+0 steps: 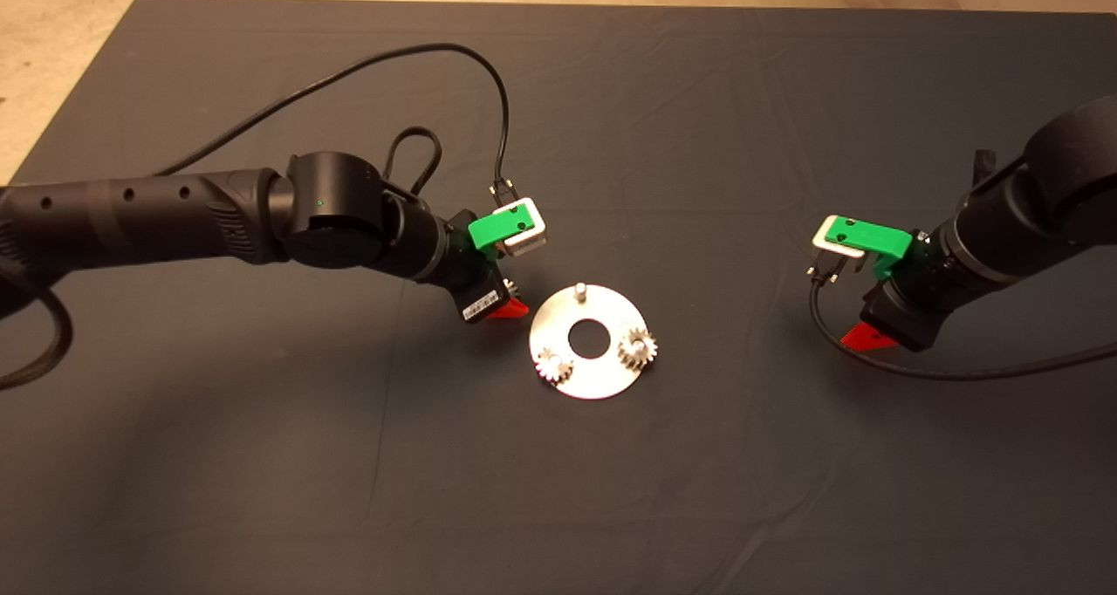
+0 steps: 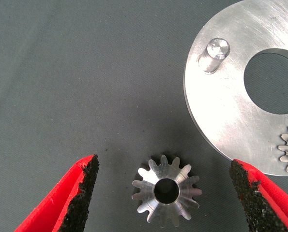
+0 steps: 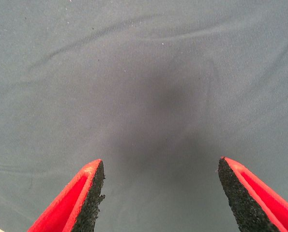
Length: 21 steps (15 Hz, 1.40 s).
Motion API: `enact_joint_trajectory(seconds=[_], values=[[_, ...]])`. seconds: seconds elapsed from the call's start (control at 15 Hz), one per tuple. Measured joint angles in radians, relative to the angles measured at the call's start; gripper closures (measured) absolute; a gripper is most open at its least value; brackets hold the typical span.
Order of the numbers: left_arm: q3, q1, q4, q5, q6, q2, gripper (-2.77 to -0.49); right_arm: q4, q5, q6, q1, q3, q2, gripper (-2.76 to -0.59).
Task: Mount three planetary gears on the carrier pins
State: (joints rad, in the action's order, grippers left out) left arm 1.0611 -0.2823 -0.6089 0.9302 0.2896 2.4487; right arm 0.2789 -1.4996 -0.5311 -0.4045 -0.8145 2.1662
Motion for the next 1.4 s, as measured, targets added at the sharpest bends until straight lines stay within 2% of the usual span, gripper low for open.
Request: enact_joint_trajectory(seconds=[0.2, 0.33, 0.53, 0.93, 1.07, 1.13, 1.4], values=[[0.0, 0.007, 0.0, -0.02, 0.0, -0.008, -1.9, 0.0, -0.012, 0.0, 0.0, 0.0, 0.0, -1.74], [0.0, 0.022, 0.0, -0.044, 0.0, -0.011, -1.9, 0.0, -0.02, 0.0, -0.002, 0.0, 0.0, -1.74], [0.0, 0.042, 0.001, -0.069, 0.0, -0.019, -1.9, 0.0, -0.02, 0.0, -0.017, 0.0, 0.002, -1.74], [0.0, 0.042, 0.0, -0.093, 0.0, -0.03, -1.9, 0.0, -0.025, 0.0, -0.016, 0.0, 0.008, -1.74], [0.0, 0.05, 0.0, -0.105, 0.0, -0.033, -1.9, 0.0, -0.026, 0.0, -0.016, 0.0, 0.009, -1.74], [0.0, 0.058, 0.0, -0.12, 0.0, -0.036, -1.9, 0.0, -0.026, 0.0, -0.016, 0.0, 0.008, -1.74], [0.007, 0.064, 0.0, -0.132, 0.0, -0.037, -1.9, 0.0, -0.026, 0.0, -0.016, 0.0, 0.021, -1.74]])
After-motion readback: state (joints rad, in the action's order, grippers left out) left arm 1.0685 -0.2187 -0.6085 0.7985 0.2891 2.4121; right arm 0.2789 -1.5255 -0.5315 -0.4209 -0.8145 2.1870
